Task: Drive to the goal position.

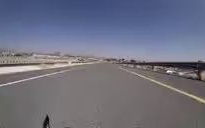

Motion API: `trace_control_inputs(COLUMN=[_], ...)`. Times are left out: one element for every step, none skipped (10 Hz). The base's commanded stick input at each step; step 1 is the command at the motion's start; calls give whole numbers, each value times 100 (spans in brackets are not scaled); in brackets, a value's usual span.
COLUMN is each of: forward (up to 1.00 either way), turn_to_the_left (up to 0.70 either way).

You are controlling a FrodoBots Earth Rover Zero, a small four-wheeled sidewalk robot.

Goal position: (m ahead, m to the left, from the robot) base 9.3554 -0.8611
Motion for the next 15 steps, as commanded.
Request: trace_control_inputs(forward=[100,100,100,100,100,100,100,100,100,100,100,100,100,100,100], turn_to_the_left=[0,0,0,0,0,0,0,0,0,0,0,0,0,0,0])
